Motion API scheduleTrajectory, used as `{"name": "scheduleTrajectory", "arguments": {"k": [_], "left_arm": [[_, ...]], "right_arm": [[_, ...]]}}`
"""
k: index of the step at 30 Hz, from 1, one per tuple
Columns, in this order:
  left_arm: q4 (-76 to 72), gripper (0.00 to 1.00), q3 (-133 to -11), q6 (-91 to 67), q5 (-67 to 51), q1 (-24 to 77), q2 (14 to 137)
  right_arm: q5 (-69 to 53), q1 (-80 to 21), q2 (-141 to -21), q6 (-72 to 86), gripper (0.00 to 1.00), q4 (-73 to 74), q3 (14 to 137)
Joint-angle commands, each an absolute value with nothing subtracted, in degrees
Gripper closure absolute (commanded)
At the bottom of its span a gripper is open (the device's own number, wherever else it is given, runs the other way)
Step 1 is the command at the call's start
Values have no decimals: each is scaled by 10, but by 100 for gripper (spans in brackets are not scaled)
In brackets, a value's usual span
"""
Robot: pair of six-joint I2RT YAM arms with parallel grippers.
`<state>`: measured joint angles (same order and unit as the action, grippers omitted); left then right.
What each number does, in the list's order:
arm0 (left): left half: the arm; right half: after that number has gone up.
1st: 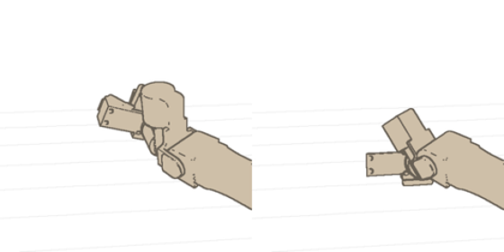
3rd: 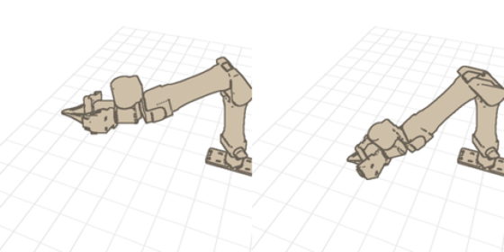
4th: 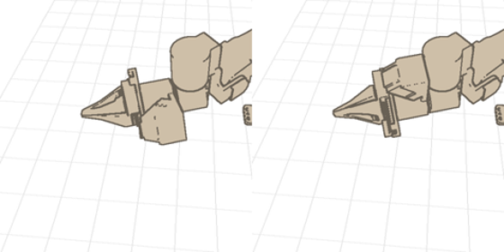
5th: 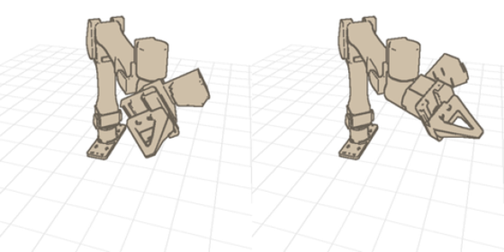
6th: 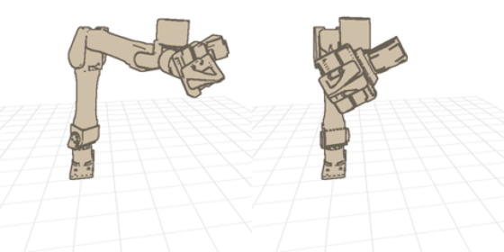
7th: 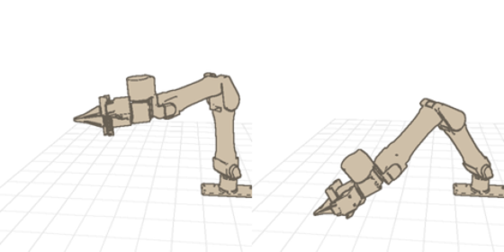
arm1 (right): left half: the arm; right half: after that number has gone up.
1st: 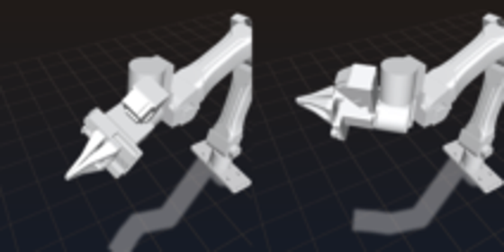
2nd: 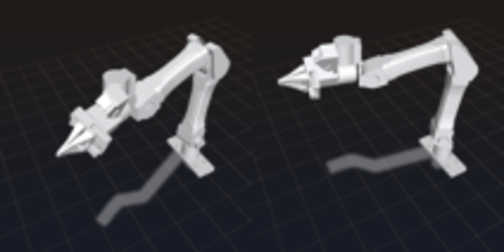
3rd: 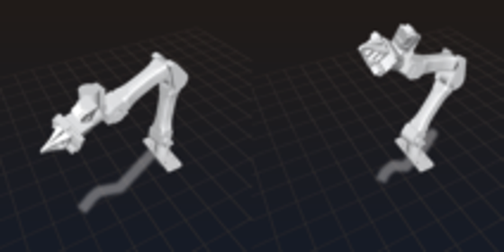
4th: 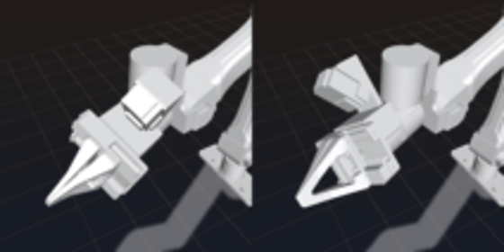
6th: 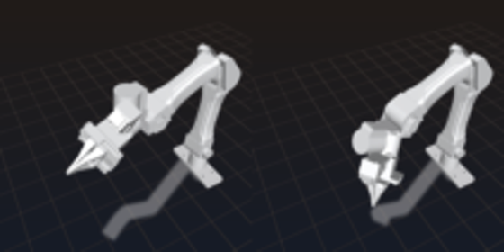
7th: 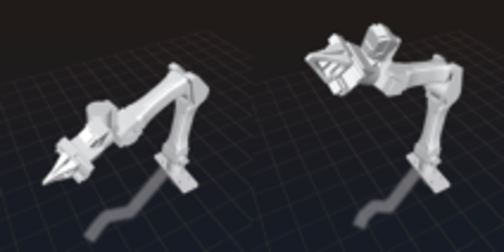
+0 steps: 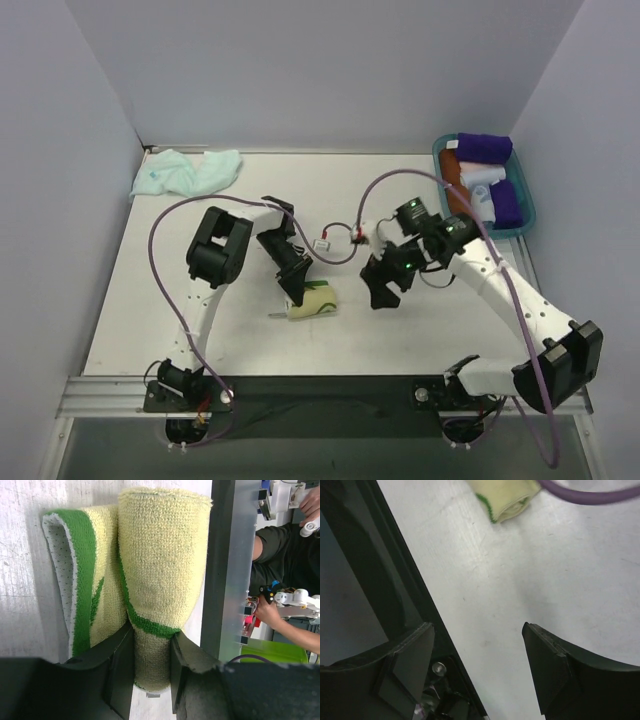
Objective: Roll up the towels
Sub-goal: Roll the towel
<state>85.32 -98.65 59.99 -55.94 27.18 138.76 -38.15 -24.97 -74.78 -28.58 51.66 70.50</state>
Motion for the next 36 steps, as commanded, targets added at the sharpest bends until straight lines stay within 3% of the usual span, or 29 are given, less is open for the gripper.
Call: {"name": "scheduleTrajectory", "arguments": {"k": [1, 6, 11, 17, 23, 26, 27, 30, 32, 33, 36], "left_arm": [[906, 91, -1006, 680, -503, 271, 1424], [906, 89, -1008, 679, -495, 269, 1435], [906, 89, -1007, 678, -495, 268, 1435], [906, 86, -1011, 676, -495, 268, 1439], [906, 84, -1007, 679, -498, 264, 1437], [906, 83, -1006, 679, -501, 261, 1436], [906, 82, -1005, 679, -504, 260, 1436], [906, 77, -1008, 672, -508, 253, 1437], [904, 74, -1004, 669, -519, 244, 1435], [901, 66, -998, 664, -526, 236, 1427], [879, 57, -977, 651, -559, 203, 1398]], "right_arm": [[-231, -385, -738, -265, 28, 444, 664], [-85, -502, -812, -306, 32, 368, 679], [-31, -599, -888, -358, 28, 277, 690], [-2, -622, -948, -431, 25, 177, 658], [-10, -616, -996, -463, 30, 128, 625], [-18, -605, -1022, -465, 37, 114, 608], [-34, -601, -1026, -461, 50, 114, 605], [-73, -591, -1028, -447, 73, 124, 604], [-95, -585, -1030, -436, 82, 155, 610], [-120, -583, -1033, -424, 94, 166, 619], [-152, -568, -1041, -409, 100, 209, 633]]}}
